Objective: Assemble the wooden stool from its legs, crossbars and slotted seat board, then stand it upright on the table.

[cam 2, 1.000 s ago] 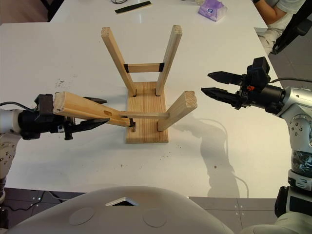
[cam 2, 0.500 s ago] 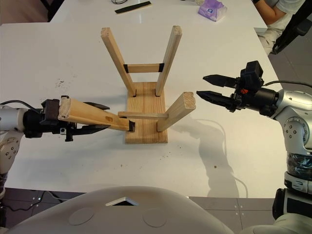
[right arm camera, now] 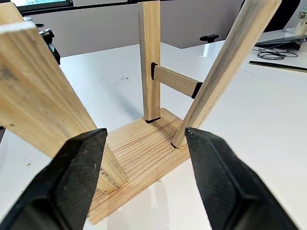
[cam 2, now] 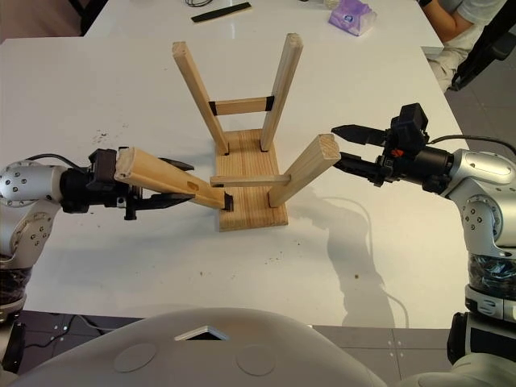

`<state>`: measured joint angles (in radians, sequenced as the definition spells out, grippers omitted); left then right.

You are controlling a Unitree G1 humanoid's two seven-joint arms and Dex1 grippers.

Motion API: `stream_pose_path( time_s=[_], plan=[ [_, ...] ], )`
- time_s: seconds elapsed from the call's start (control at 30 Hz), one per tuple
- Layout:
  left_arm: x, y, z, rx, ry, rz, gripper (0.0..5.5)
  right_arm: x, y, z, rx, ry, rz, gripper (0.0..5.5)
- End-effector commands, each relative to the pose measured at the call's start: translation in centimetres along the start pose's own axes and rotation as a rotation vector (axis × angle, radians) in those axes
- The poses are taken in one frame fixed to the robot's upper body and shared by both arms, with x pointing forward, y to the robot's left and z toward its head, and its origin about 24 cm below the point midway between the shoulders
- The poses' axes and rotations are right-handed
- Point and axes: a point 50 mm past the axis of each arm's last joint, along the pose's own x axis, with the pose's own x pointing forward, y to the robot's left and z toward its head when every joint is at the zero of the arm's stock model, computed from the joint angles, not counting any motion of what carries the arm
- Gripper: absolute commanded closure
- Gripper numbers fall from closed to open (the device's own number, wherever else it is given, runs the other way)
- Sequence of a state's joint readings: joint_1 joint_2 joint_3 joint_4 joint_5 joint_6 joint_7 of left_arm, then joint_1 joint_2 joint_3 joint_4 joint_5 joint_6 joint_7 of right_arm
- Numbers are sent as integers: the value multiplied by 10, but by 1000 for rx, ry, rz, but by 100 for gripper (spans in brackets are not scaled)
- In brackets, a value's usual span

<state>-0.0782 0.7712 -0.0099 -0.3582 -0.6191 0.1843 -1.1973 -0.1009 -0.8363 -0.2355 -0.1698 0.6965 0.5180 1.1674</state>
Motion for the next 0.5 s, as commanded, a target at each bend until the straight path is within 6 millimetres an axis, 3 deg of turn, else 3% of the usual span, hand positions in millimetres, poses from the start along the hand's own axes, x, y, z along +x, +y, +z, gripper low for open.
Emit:
stream_pose_path(
  time_s=[0.03, 0.3, 0.5],
  plan=[
    [1, 4, -2, -29, 29, 38, 346, 1, 1, -2, -17, 18, -2, 251],
    [3, 6, 2, -28, 12, 53, 346, 1, 1, -3, -18, 25, 0, 251],
    [6, -3, -4, -39, 35, 18, 346, 2, 2, -4, -18, 27, 3, 251]
  ],
)
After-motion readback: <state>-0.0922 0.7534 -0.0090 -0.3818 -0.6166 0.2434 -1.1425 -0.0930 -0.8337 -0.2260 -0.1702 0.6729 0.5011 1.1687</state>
